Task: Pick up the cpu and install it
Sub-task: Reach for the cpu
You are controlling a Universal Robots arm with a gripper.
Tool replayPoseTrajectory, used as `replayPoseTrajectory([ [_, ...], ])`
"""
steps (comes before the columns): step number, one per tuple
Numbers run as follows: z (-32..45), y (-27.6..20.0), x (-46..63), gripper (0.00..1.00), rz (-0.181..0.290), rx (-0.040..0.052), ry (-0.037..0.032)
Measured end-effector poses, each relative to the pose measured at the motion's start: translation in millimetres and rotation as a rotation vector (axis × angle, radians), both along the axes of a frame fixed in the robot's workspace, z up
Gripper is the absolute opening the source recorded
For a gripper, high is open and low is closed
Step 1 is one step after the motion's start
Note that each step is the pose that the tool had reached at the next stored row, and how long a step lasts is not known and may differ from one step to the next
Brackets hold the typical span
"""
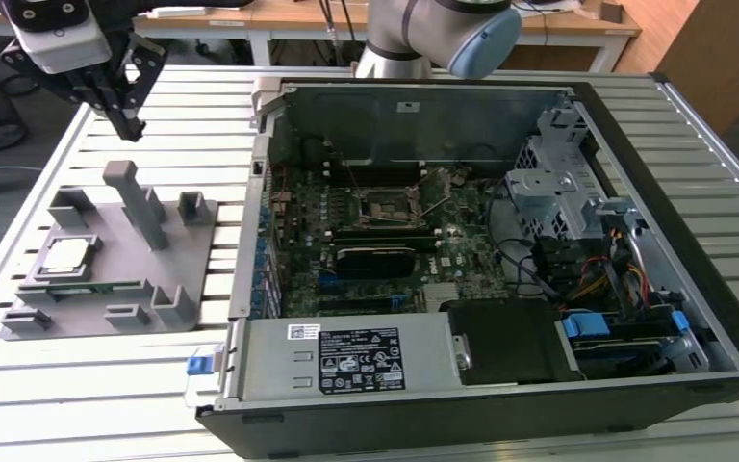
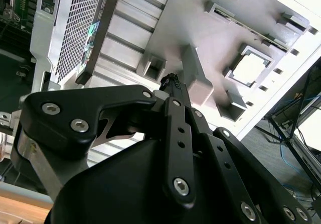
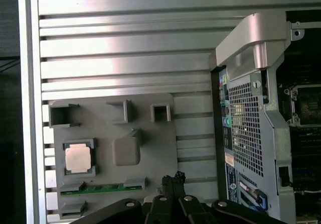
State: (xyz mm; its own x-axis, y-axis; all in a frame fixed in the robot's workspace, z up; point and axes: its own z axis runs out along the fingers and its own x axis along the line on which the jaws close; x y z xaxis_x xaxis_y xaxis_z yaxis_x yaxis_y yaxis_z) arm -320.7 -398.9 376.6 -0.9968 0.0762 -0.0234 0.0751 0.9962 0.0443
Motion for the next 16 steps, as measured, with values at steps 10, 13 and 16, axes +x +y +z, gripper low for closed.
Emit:
replayPoseTrajectory([
  [10, -0.5, 0.0, -5.5, 0.11, 0.000, 0.0000, 0.0000],
  [13, -0.7, 0.0, -7.2, 0.11, 0.000, 0.0000, 0.0000],
  [16, -0.9, 0.0, -8.9, 0.11, 0.000, 0.0000, 0.0000],
])
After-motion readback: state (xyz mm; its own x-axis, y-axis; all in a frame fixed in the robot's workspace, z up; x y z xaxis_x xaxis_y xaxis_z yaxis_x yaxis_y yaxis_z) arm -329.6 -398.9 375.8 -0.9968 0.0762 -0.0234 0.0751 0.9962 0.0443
